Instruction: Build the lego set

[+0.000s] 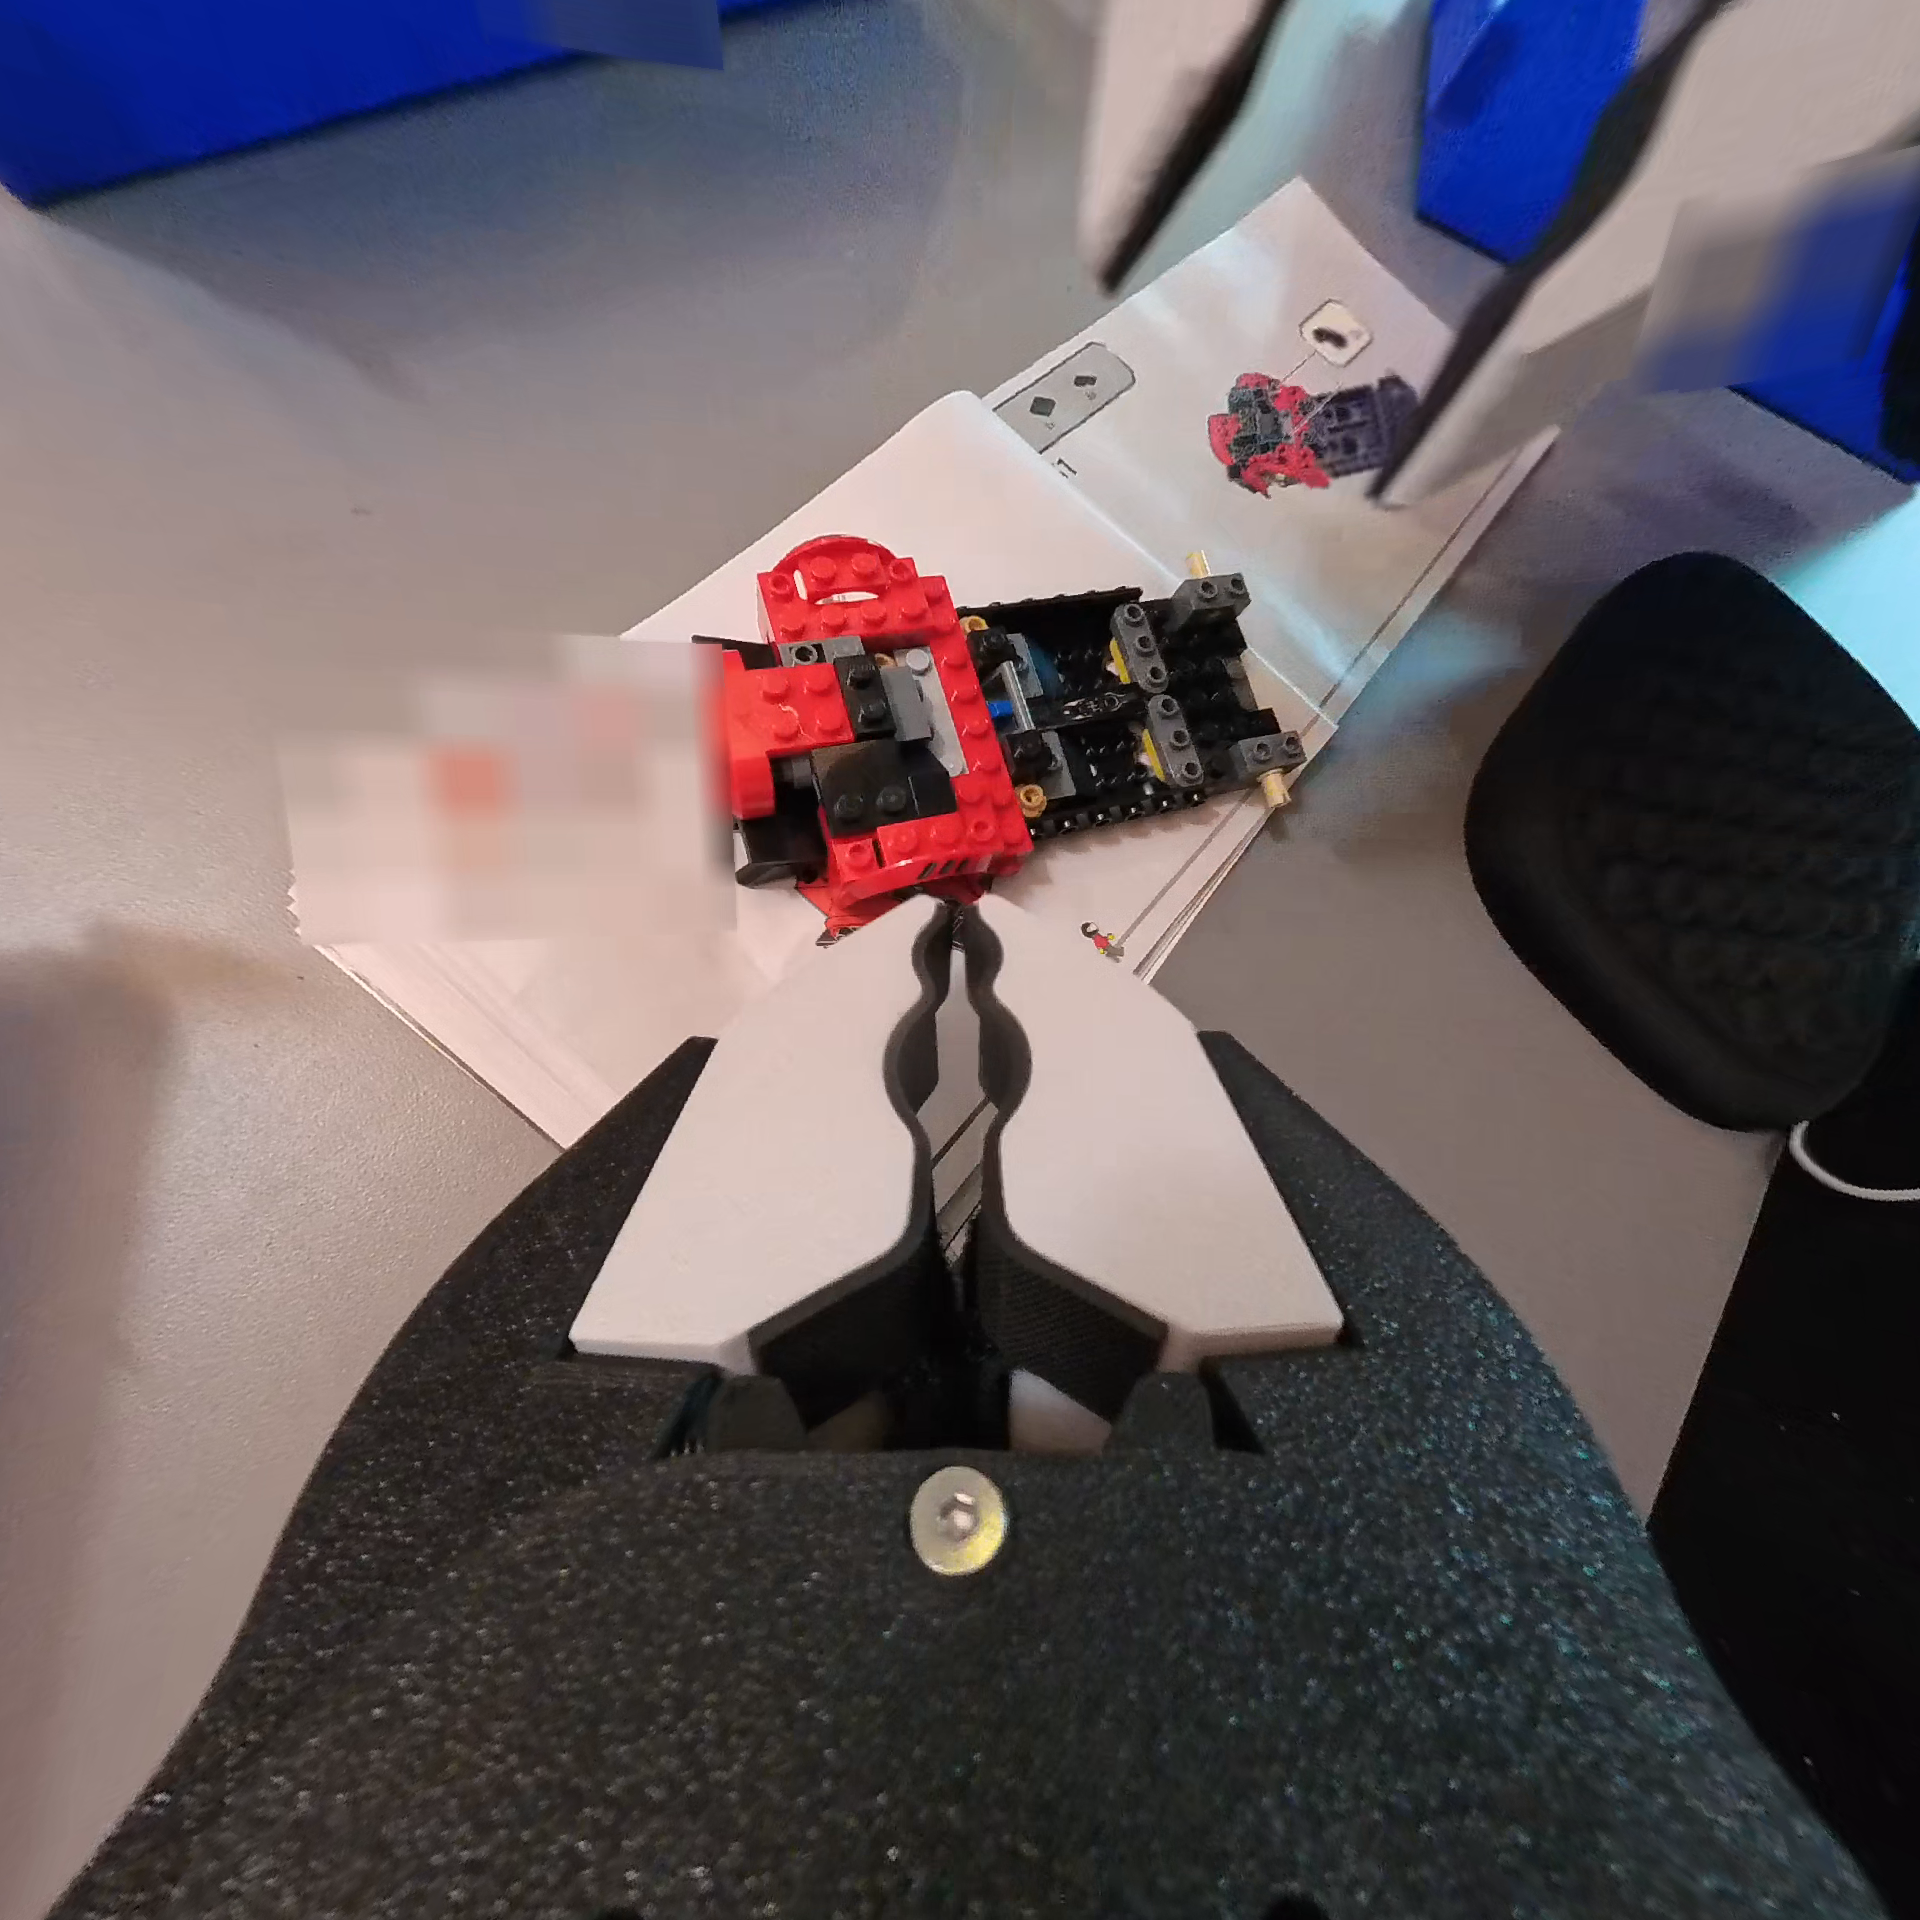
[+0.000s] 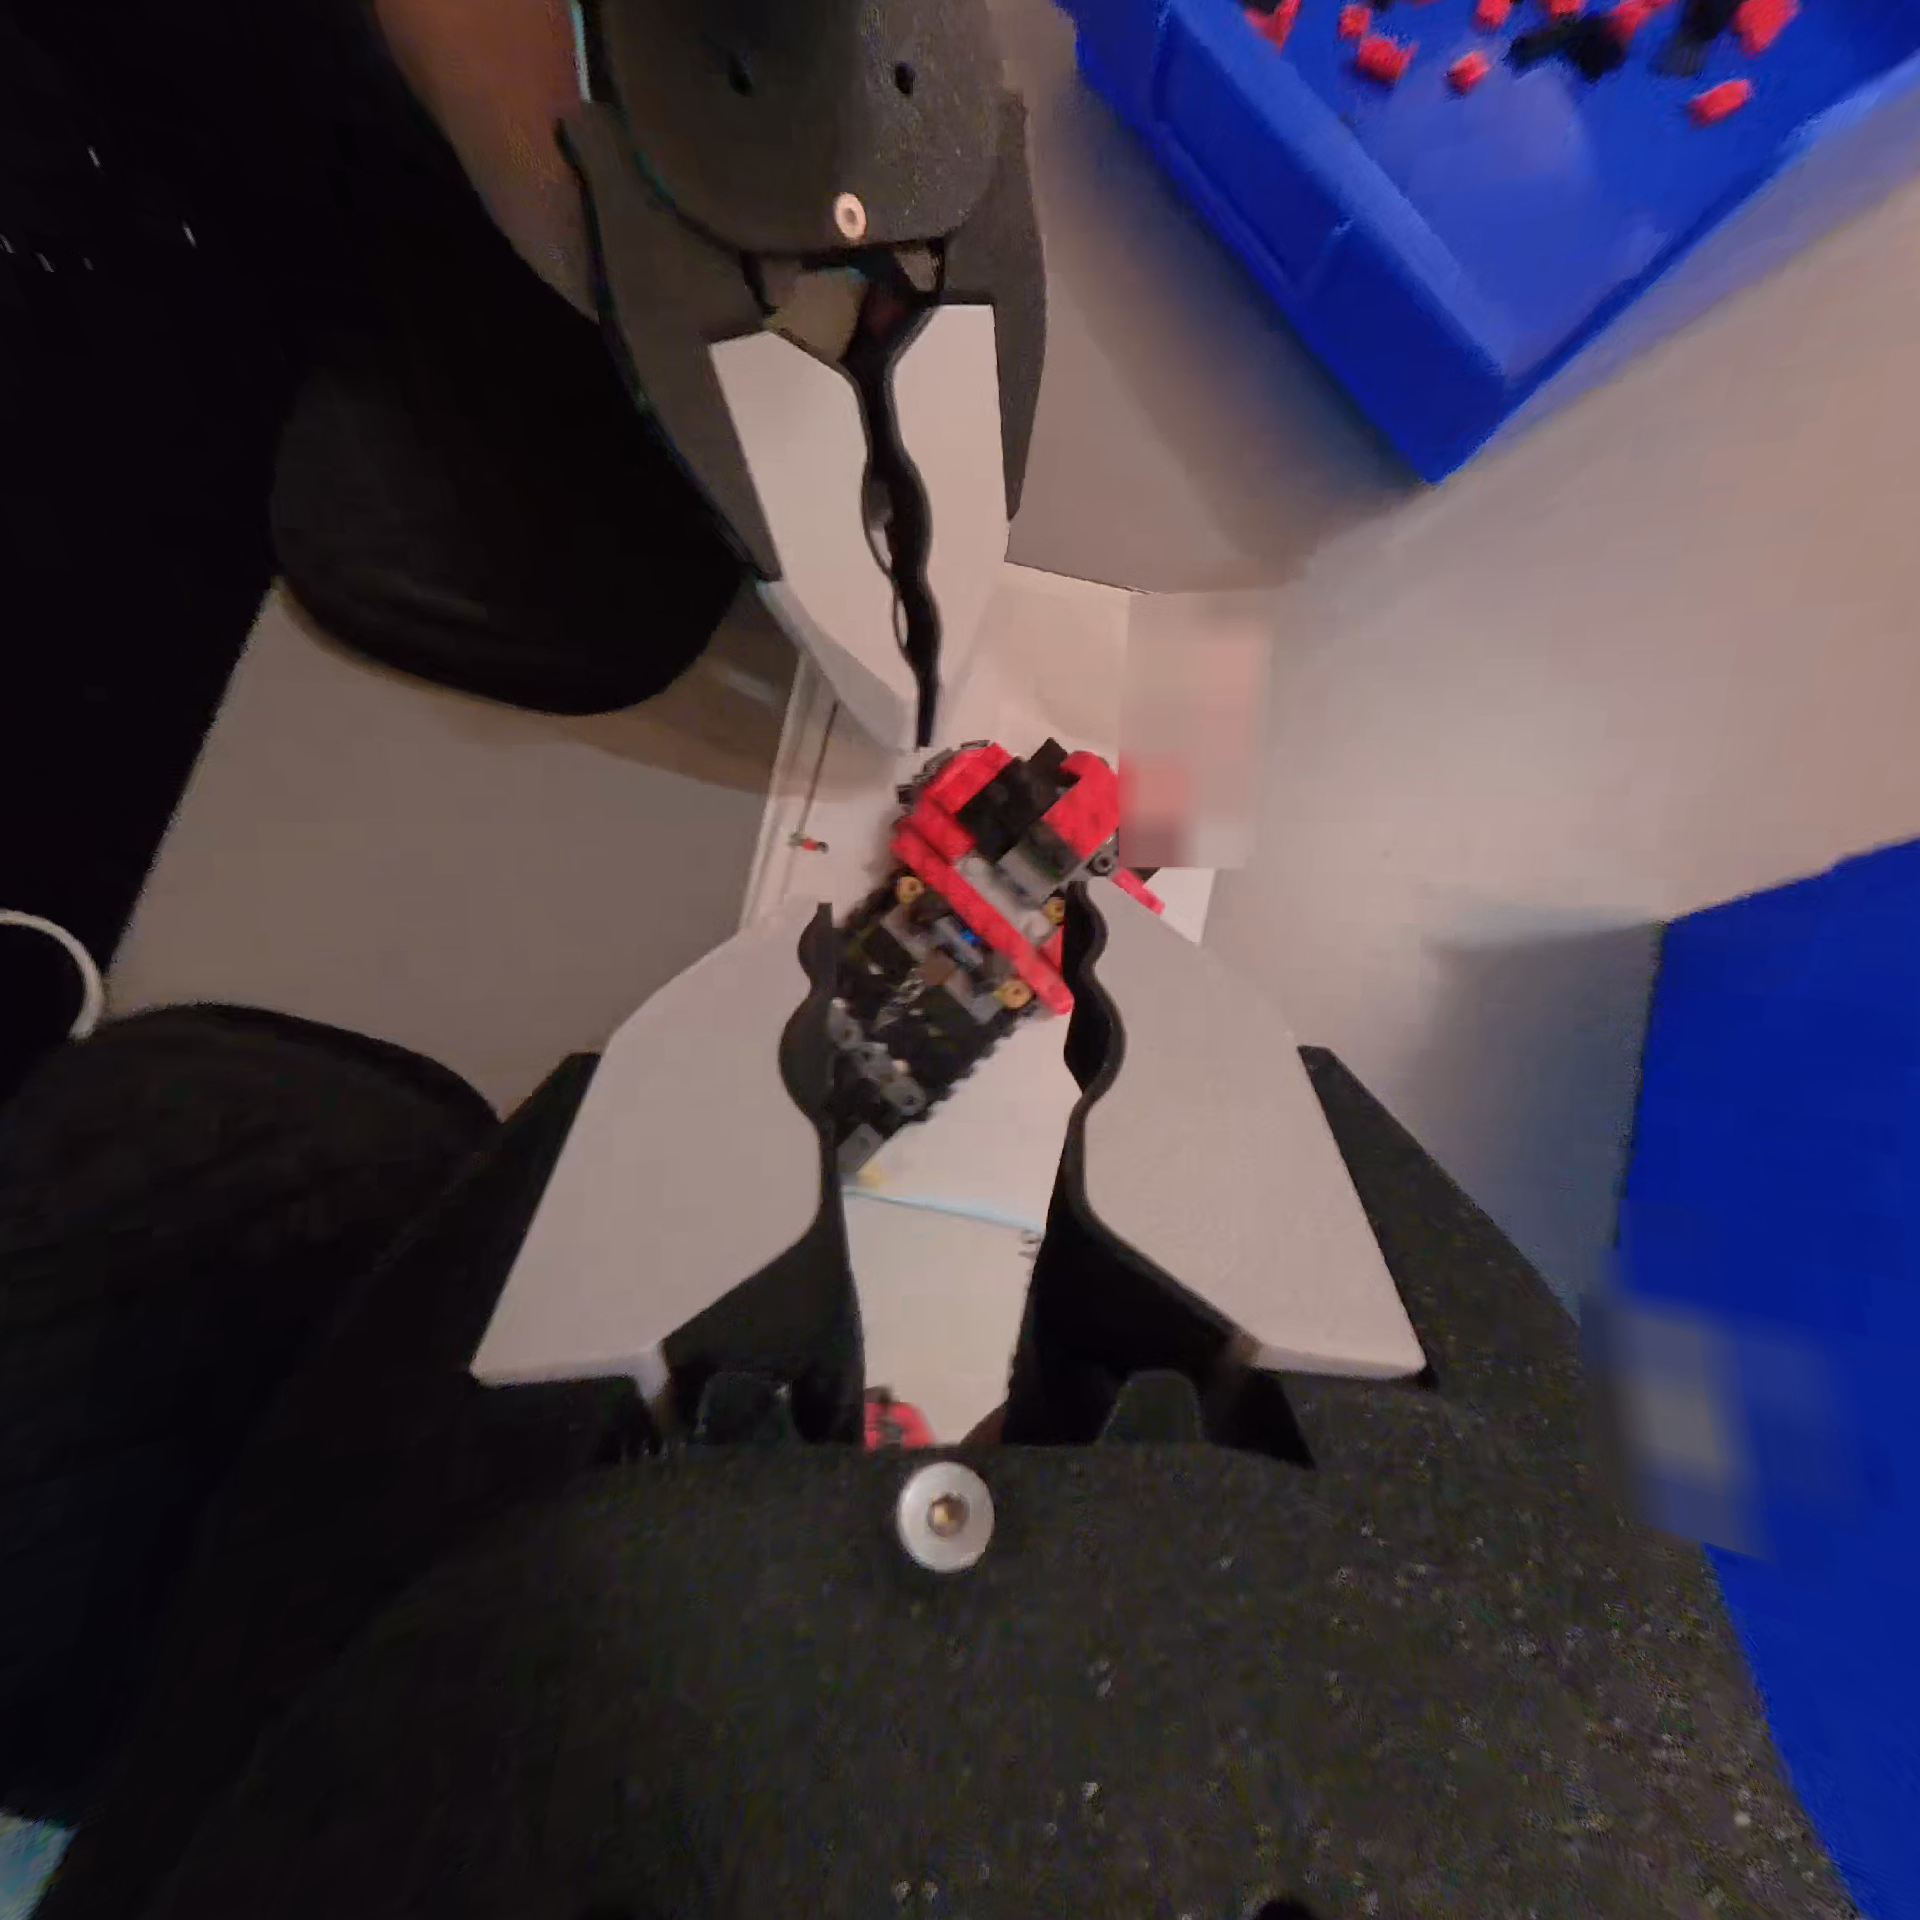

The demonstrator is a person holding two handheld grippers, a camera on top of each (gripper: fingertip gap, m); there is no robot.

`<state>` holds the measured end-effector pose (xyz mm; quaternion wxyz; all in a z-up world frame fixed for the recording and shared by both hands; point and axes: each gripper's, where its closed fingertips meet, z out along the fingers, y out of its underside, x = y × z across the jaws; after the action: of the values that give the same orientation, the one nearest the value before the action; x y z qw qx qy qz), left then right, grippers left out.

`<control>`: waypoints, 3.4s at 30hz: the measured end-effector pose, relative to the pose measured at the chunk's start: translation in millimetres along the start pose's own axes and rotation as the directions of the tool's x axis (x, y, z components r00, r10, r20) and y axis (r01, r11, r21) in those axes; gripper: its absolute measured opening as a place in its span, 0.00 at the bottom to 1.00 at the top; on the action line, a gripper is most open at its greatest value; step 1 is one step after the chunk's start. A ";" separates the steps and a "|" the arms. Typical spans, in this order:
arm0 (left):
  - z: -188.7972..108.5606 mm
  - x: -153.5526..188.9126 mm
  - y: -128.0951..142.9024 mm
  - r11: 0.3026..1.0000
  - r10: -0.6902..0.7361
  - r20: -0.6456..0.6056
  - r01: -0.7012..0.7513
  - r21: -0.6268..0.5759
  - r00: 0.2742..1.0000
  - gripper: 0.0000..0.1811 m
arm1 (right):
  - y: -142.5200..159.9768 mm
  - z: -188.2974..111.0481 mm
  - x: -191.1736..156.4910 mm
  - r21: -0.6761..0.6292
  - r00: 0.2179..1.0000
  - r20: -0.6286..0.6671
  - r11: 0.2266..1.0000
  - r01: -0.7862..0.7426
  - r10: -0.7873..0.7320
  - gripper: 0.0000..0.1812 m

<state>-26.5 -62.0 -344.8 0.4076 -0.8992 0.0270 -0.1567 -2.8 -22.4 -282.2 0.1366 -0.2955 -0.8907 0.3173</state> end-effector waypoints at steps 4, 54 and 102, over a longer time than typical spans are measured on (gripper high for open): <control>-0.8 0.4 -0.8 1.000 -0.003 -0.007 0.003 0.004 1.000 0.02 | 18.1 -11.6 -19.0 0.049 0.980 -0.130 0.988 -0.144 0.150 0.29; 18.4 -16.8 -24.0 0.984 0.051 0.155 -0.023 -0.177 0.987 0.00 | 66.7 -73.1 -56.5 0.678 0.635 -0.506 0.724 -0.125 0.584 0.32; -2.8 -3.3 -40.4 0.996 0.085 0.157 -0.081 -0.031 0.984 0.00 | 77.4 -107.0 -49.2 0.852 0.584 -0.345 0.506 -0.134 0.735 0.37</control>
<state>-33.6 -36.5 -313.9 0.4036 -0.9118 0.0339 -0.0676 116.1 47.6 -253.4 0.4660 -0.5369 -0.4397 0.5488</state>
